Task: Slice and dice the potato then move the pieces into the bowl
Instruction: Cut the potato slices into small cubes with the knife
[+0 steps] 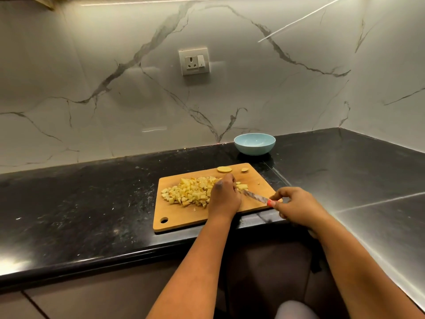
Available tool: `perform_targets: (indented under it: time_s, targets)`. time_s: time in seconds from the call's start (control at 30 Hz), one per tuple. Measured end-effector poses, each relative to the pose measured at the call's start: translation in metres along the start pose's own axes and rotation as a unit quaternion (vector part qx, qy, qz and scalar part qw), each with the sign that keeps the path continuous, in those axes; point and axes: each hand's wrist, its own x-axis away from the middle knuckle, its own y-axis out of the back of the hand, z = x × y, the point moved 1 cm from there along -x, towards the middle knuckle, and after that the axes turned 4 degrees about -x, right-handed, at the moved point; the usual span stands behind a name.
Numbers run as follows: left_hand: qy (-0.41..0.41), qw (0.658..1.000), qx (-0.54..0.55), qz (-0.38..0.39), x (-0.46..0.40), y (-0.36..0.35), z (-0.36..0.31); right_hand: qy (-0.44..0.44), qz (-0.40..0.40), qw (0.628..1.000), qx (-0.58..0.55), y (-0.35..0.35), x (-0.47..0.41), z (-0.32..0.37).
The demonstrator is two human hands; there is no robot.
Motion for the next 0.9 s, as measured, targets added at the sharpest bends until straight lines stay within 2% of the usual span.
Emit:
perform_targets:
  time_s: [0.1,0.2,0.3,0.5,0.63,0.77,0.83,0.9]
  targets:
    - [-0.020,1.000,0.003,-0.015,0.001,0.000,0.003,-0.047,0.012,0.985,-0.166,0.007,-0.005,0.000]
    - [-0.080,0.997,-0.021,-0.003,0.001,-0.002,0.003,-0.072,0.052,0.970,-0.228,0.005,-0.008,0.007]
    - [-0.102,0.994,-0.039,0.000,0.001,-0.002,0.001,-0.086,0.095,0.964,-0.234,-0.005,-0.009,0.014]
    - [-0.003,0.997,-0.013,-0.079,-0.001,0.000,0.004,-0.101,0.118,0.957,-0.246,0.014,-0.008,0.019]
    - [0.036,0.995,0.022,-0.091,-0.005,0.000,0.007,-0.087,0.101,0.963,-0.232,0.039,-0.021,0.025]
    - [0.058,0.993,0.021,-0.099,-0.008,0.001,0.009,-0.104,0.160,0.959,-0.211,0.038,-0.045,0.018]
    - [0.054,0.995,0.000,-0.081,-0.009,0.002,0.009,-0.114,0.178,0.954,-0.215,0.033,-0.056,0.007]
    - [0.010,0.999,-0.038,-0.026,-0.012,0.003,0.008,-0.122,0.177,0.948,-0.236,0.030,-0.063,-0.007]
